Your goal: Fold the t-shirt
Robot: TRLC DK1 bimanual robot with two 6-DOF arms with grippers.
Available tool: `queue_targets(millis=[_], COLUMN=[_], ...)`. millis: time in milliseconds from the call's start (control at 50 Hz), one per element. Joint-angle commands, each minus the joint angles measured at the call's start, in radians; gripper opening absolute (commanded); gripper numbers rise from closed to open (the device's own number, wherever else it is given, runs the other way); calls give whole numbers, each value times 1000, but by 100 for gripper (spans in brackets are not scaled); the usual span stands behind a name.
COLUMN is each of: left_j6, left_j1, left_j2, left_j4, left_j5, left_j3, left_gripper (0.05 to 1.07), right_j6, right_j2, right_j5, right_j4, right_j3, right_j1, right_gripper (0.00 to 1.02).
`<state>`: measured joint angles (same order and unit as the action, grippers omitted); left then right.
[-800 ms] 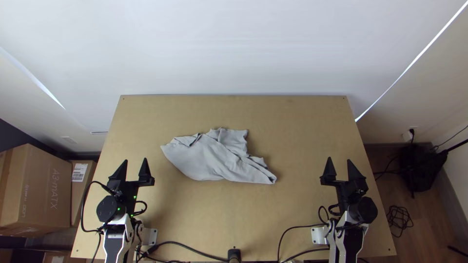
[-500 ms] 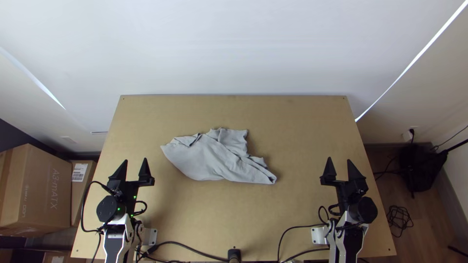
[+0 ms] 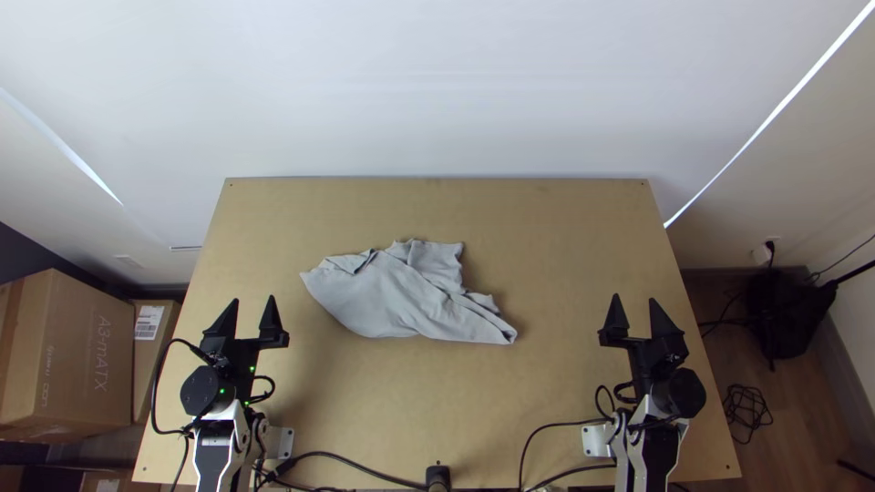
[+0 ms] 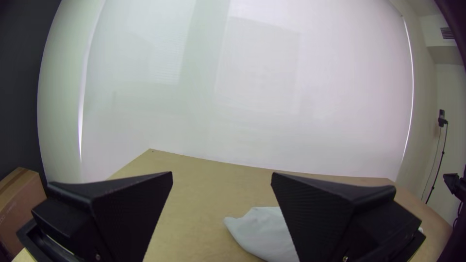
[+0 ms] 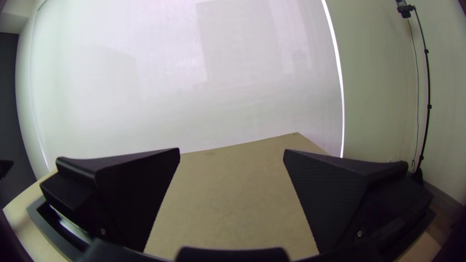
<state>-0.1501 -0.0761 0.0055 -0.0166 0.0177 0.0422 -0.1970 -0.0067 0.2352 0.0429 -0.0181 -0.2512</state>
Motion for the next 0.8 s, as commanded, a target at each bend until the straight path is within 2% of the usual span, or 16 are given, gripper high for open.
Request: queue_targets(millis=[0, 520, 620, 680, 780], left_j6=[-16, -16, -16, -66, -77], left_j1=[-7, -7, -5, 16, 41], left_j2=[-6, -6, -6, -6, -6], left_j4=[21, 21, 21, 26, 26], left_j5=[-4, -4, -4, -27, -27], left_j3=[-39, -39, -39, -38, -39], left_gripper=[103, 103, 103, 103, 103], right_j6=[-5, -5, -5, -7, -28], right_j2=[2, 2, 1, 1, 1], right_j5=[1, 1, 1, 1, 3], right_j4=[3, 3, 3, 3, 3], right_j3=[15, 15, 15, 15, 15], right_j1=[1, 3, 41, 56, 89], right_gripper=[98, 98, 98, 98, 98])
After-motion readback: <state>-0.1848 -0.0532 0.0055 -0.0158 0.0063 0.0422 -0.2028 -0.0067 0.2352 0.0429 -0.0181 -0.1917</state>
